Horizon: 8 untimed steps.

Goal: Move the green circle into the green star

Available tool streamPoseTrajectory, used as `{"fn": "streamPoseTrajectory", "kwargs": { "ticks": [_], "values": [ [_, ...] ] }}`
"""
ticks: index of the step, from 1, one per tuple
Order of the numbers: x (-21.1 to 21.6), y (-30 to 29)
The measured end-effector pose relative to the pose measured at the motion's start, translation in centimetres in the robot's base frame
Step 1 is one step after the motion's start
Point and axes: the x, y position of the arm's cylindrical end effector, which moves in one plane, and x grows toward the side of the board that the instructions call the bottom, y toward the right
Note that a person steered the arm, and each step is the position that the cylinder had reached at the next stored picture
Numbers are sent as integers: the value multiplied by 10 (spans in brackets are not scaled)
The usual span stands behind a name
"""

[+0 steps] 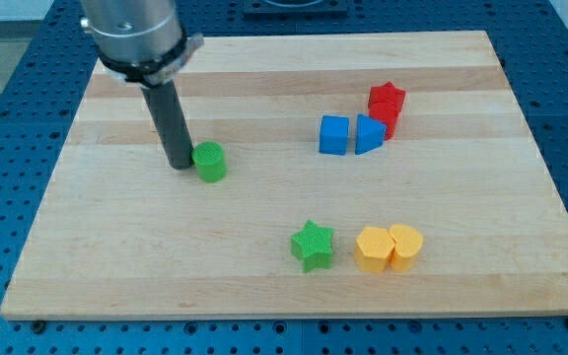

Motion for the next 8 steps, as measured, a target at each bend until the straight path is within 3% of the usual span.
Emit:
{"fn": "streamPoseTrajectory", "kwargs": {
  "ticks": [2, 3, 4, 8],
  "values": [
    [1, 30],
    [-26, 32],
    [-25, 73],
    [75, 70]
  ]
}}
